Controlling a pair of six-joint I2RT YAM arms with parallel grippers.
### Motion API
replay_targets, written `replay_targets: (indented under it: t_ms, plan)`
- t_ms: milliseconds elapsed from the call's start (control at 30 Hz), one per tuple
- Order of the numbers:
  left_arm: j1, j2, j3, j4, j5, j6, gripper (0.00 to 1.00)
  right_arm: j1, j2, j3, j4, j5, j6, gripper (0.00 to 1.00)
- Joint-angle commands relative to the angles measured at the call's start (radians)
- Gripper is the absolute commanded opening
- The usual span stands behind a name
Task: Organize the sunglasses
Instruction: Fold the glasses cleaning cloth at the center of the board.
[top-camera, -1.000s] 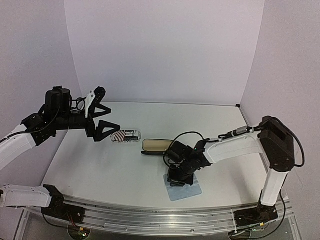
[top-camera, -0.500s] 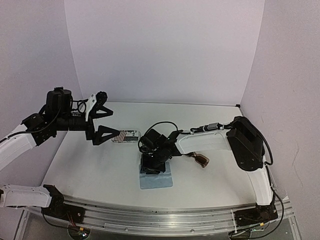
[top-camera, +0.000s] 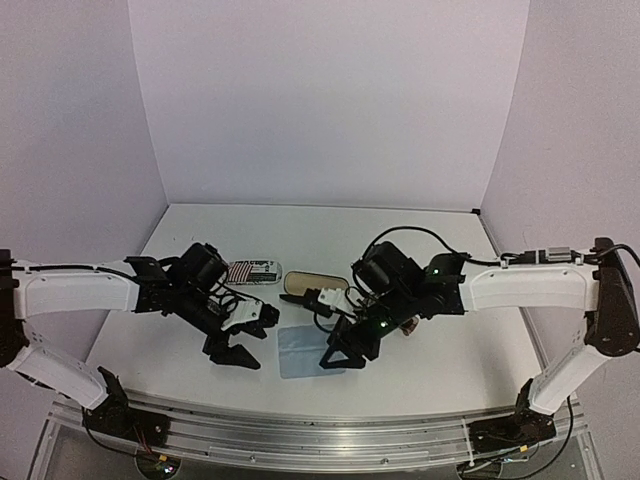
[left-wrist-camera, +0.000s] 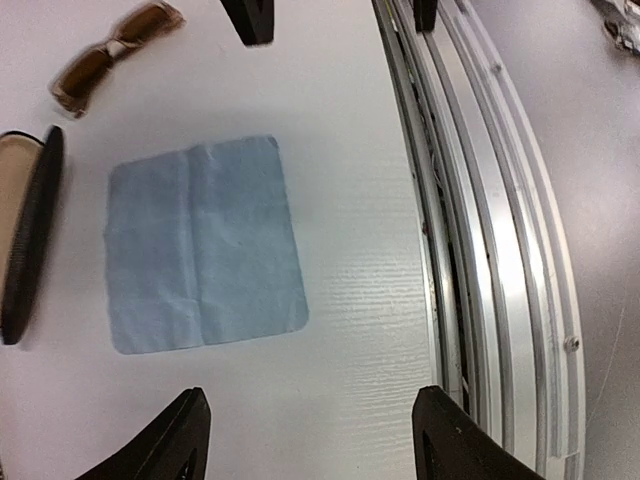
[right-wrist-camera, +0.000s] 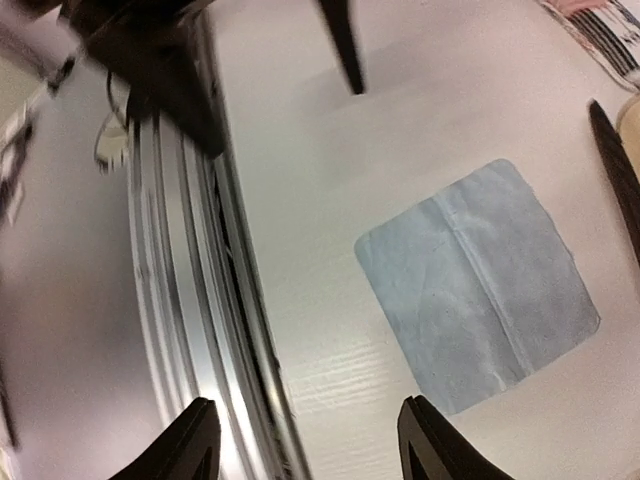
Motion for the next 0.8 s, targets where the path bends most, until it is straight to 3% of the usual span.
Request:
replay_targets:
  t_ms: [0,133,300,567,767]
  plan:
    - [-0.035,0.111,-0.008,0.089,-0.071,0.129,0.67,-0.001,0.043,-0.103,-0.023,-0.062,-0.589,0.62]
    - [-0.036,0.133,-0.043,0.140,-0.007,0.221,0.66,-0.001,0.158,-0.049,-0.023,-0.026,-0.723,0.58]
    - [-0.036,0.162,-0.065,0.171,-0.008,0.226,0.63,-0.040,0.237,0.001,-0.023,0.005,-0.741,0.51]
    - [-0.035,0.287,0.001,0.244,-0.112,-0.108,0.52,-0.140,0.240,0.024,-0.018,-0.027,-0.687,0.50]
    - [-0.035,0.347,0.025,0.305,-0.143,-0.126,0.52,-0.155,0.312,0.056,-0.012,0.002,-0.705,0.46]
